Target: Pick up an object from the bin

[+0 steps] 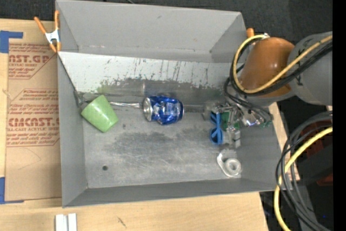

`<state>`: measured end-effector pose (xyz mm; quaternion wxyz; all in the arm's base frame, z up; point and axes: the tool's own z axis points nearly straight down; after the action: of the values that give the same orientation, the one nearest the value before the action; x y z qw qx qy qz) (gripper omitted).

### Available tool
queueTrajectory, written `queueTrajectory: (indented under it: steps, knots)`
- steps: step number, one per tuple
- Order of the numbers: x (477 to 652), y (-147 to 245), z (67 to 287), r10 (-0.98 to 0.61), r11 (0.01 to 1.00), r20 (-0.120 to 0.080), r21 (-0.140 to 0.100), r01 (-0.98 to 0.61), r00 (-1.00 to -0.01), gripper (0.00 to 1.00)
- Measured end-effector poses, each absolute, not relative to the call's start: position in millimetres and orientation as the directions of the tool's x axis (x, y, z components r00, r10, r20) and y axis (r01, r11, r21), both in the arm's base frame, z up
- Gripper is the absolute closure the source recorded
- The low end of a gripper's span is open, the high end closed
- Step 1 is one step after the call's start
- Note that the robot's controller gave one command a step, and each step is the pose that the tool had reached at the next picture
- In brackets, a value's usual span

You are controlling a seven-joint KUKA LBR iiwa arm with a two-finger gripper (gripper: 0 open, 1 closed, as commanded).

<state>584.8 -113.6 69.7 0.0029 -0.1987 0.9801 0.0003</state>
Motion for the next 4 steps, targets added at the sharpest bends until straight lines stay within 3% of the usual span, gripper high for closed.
queueTrajectory:
  steps: [2, 3, 4]
  knots:
    - [586.0, -112.0, 69.9, -0.387, 0.922, -0.011, 0.000, -0.387, -0.922, 0.00]
    - [586.5, -111.6, 70.4, -0.387, 0.922, -0.013, 0.000, -0.387, -0.922, 1.00]
    - [588.9, -111.2, 144.3, -0.386, 0.922, -0.008, -0.005, -0.386, -0.922, 1.00]
